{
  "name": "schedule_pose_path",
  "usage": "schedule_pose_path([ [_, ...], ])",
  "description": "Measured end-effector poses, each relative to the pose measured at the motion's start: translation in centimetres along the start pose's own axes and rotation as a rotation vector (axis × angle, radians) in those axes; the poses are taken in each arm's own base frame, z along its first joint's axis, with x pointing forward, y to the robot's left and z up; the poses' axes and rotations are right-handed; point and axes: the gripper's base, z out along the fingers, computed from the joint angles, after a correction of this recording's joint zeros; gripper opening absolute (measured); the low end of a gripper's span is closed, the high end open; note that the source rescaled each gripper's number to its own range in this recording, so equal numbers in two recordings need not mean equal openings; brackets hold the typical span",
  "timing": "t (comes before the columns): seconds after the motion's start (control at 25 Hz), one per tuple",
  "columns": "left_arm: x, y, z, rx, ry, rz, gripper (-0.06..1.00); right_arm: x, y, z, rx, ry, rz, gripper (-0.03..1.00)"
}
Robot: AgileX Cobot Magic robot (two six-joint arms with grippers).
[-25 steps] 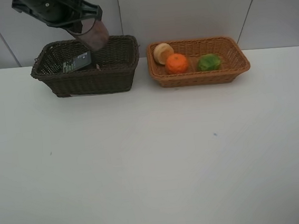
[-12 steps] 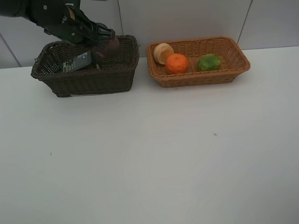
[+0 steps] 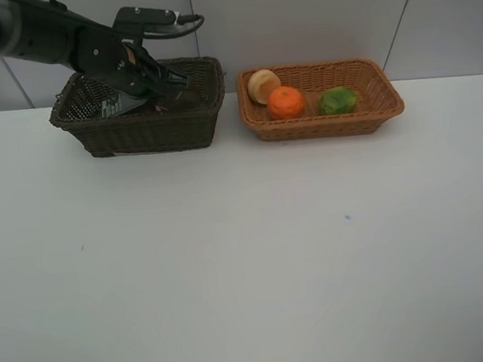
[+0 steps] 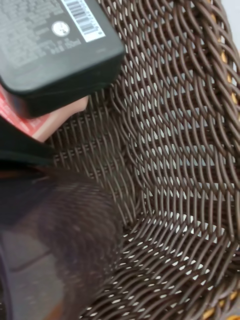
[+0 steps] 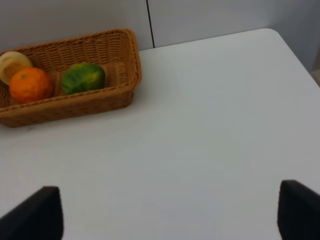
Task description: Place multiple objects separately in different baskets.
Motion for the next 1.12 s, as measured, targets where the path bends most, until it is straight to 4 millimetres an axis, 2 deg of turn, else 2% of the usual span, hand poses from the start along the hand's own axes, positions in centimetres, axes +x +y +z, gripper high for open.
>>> schedule_pose_path([
  [0.36,0.0,0.0,0.1,0.003,-0.009,0.001,0.01,0.0,0.0,0.0,0.000,0.000,0.000,0.87],
  [0.48,0.0,-0.1,0.1,0.006,-0.008,-0.014,0.07,0.0,0.0,0.0,0.000,0.000,0.000,0.87],
  [0.6,0.0,-0.1,0.1,0.009,-0.008,-0.036,0.27,0.0,0.0,0.0,0.000,0.000,0.000,0.87],
  [0.72,-0.3,-0.1,-0.2,0.011,-0.016,-0.047,0.57,0.0,0.0,0.0,0.000,0.000,0.000,0.87],
  [0.84,-0.8,-0.1,-0.8,0.012,-0.034,-0.049,0.81,0.0,0.0,0.0,0.000,0.000,0.000,0.87],
  [0.96,-1.6,0.0,-1.9,0.011,-0.058,-0.053,0.90,0.0,0.0,0.0,0.000,0.000,0.000,0.87],
  [1.12,-2.6,0.3,-4.0,-0.005,-0.052,-0.056,0.91,0.0,0.0,0.0,0.000,0.000,0.000,0.87],
])
